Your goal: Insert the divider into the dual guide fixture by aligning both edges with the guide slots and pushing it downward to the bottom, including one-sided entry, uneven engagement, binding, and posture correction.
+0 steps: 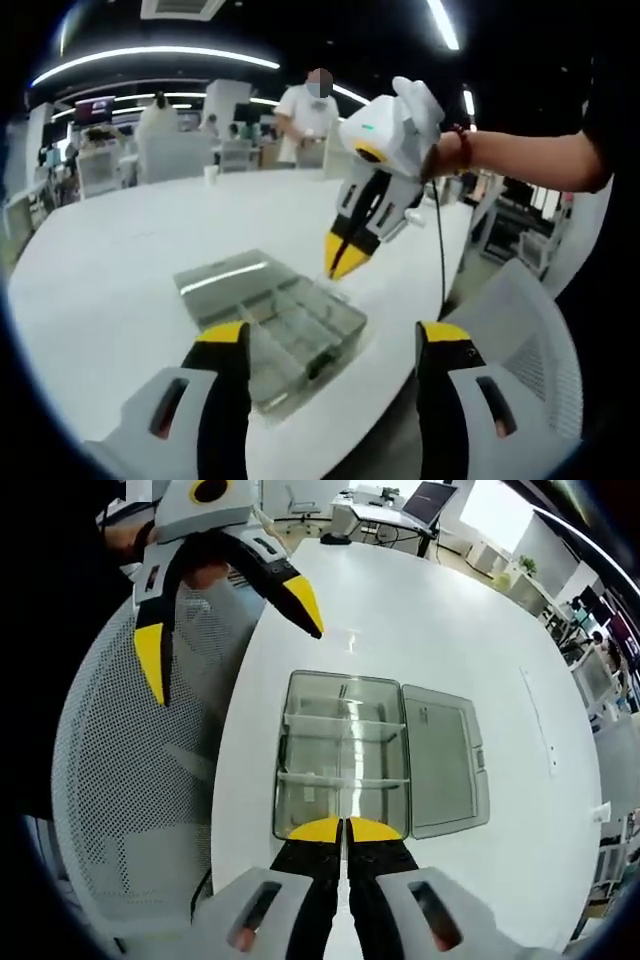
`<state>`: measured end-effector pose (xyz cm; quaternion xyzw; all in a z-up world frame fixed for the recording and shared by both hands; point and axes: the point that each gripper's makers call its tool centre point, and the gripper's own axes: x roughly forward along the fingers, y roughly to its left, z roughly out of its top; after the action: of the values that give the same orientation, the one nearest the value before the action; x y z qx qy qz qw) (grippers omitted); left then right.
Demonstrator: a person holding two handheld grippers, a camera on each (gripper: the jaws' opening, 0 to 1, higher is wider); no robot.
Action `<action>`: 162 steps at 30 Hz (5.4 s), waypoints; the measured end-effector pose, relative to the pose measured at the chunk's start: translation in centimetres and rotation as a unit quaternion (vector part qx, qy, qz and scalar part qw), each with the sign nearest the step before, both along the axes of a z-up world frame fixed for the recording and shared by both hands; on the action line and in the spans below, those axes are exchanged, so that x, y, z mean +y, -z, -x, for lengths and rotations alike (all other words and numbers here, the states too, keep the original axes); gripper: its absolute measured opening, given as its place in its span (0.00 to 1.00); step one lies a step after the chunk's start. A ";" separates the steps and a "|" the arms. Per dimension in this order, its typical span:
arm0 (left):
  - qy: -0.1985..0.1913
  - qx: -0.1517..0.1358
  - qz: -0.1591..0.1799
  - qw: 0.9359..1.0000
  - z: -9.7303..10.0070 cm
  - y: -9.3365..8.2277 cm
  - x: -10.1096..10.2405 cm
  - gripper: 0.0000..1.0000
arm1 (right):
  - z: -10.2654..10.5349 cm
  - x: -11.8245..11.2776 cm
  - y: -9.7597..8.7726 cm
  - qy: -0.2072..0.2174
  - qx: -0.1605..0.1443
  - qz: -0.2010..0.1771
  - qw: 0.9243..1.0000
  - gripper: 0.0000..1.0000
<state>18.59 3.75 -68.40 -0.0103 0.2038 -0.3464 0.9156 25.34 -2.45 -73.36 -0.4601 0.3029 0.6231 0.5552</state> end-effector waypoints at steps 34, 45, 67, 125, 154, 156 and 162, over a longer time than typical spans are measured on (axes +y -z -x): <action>-0.001 0.004 0.002 1.000 0.3 0.2 0.6 0.64 | -0.4 0.7 1.9 0.016 0.053 0.005 0.998 0.00; 0.001 0.008 0.001 1.000 0.2 0.5 0.6 0.64 | -0.5 0.3 3.3 0.033 0.066 0.003 0.997 0.00; 0.003 0.016 0.025 1.000 0.4 0.2 -0.1 0.64 | -0.4 0.4 4.8 0.066 0.057 -0.002 0.996 0.00; 0.061 0.033 0.011 0.998 1.7 1.1 -2.2 0.65 | -0.9 -8.9 5.3 0.434 0.000 -0.138 0.890 0.36; 0.051 0.037 0.011 0.998 1.3 0.6 -2.7 0.64 | -1.7 -7.9 8.6 0.500 0.023 -0.123 0.857 0.32; 0.055 0.039 0.008 0.998 1.4 0.8 -2.8 0.64 | -1.6 -8.0 8.5 0.501 0.016 -0.125 0.856 0.31; 0.058 0.038 0.007 0.998 1.2 1.0 -2.8 0.64 | -1.8 -8.1 8.5 0.505 0.013 -0.130 0.853 0.29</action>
<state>17.34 0.99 -69.35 -0.0186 0.2364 -0.3997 0.8854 27.13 -10.50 -81.89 -0.1592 0.4170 0.2971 0.8441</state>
